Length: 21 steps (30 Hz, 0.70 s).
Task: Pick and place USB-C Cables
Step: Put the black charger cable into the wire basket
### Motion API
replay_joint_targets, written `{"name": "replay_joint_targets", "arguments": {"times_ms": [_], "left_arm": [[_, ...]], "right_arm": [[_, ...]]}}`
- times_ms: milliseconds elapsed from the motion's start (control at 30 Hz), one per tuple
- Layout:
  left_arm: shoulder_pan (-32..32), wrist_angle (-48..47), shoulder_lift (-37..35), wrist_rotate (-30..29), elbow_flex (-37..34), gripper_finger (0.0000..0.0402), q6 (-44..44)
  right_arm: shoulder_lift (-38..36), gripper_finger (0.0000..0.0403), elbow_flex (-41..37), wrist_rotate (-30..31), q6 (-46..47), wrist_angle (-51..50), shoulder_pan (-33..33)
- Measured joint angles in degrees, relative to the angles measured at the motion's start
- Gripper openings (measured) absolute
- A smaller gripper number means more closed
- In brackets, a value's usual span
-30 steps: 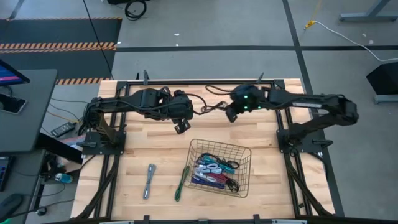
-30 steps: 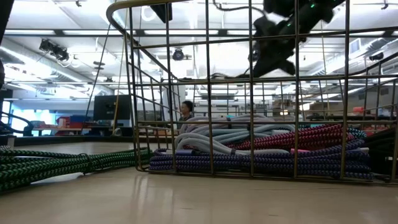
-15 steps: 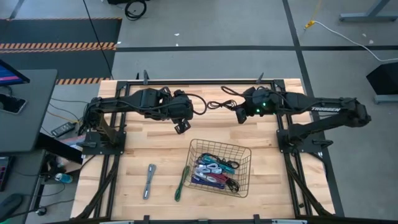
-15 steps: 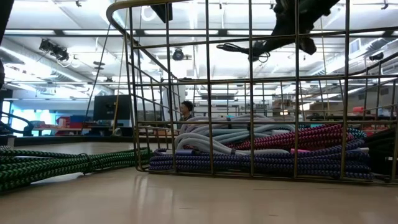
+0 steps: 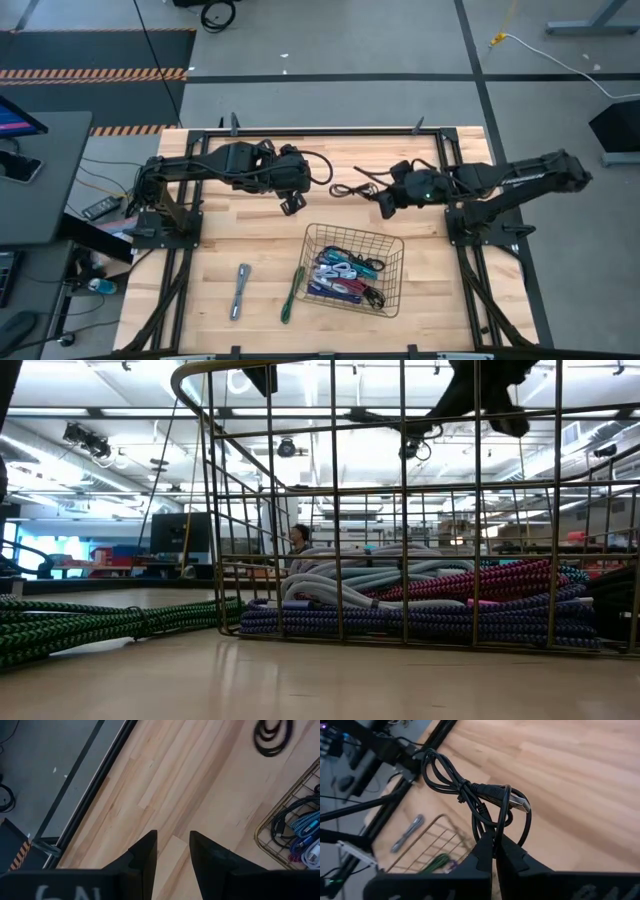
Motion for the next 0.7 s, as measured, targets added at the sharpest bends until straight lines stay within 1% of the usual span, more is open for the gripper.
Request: {"name": "replay_joint_targets", "arguments": {"times_ms": [233,500,600,700], "left_arm": [[0.22,0.22,-0.01,0.0,0.02,0.0121,0.07],[0.2,0.74,0.0,-0.02,0.02,0.0121,0.11],[0.2,0.72,-0.02,-0.02,0.02,0.0121,0.11],[0.2,0.7,-0.02,0.0,0.02,0.0121,0.15]], "right_arm": [[1.26,0.0008,3.08,3.03,5.3,-0.22,6.96],[6.99,0.0008,8.72,2.53,7.68,-1.09,13.23],[9.4,0.0008,9.11,1.89,12.42,-3.19,15.43],[12.52,0.0008,9.11,1.31,19.43,-5.5,17.92]]}}
